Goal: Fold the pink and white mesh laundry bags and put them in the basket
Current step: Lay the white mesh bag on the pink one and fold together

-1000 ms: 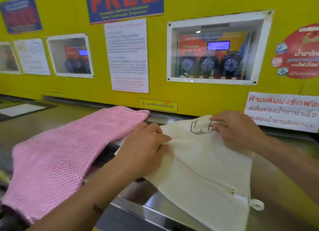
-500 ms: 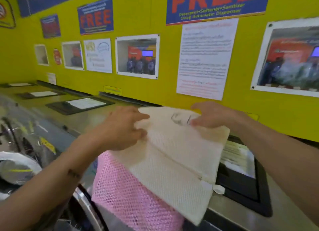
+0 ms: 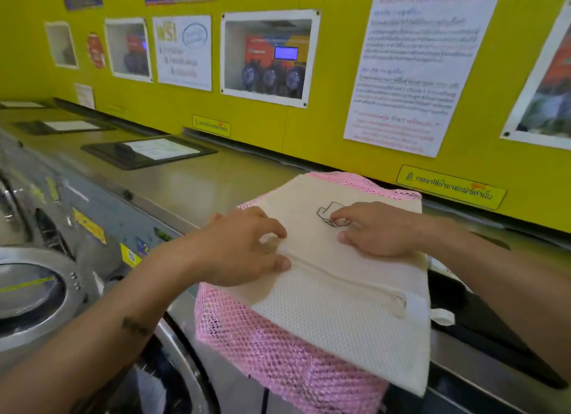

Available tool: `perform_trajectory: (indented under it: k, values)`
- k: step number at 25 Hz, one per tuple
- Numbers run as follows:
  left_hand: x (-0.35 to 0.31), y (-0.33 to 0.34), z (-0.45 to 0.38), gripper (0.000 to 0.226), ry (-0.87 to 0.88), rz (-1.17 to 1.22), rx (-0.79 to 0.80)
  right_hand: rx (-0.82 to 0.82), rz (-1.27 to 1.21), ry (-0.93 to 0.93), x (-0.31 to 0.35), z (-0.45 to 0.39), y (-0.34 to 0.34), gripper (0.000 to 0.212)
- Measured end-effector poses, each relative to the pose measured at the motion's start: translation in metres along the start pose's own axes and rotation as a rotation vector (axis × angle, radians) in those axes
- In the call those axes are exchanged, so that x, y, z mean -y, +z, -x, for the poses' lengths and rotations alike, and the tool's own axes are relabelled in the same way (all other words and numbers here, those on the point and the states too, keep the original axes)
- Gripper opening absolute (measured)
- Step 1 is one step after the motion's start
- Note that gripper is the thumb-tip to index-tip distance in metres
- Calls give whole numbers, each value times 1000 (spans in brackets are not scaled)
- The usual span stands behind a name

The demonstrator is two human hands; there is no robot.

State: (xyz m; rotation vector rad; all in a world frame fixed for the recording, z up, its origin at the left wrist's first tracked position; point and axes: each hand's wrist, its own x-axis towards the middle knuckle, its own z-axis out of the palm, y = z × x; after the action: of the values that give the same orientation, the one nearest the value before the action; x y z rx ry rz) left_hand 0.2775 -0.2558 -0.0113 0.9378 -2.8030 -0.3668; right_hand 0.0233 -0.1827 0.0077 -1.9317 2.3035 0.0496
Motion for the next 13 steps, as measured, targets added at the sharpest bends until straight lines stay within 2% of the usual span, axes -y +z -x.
perform_trajectory:
  k: [4, 8, 10, 13]
  values:
    - [13, 0, 6, 43, 8, -40, -118, -50, 22, 5, 14, -6, 2, 52]
    - [17, 5, 25, 42, 92, 72, -156, -174, 50, -24, 45, 24, -9, 51]
    - [17, 9, 43, 63, 124, 153, -91, -201, 55, -98, 72, 64, -12, 56]
    - [19, 29, 67, 111, 134, 63, -2, -45, 169, -155, 105, 123, 6, 86]
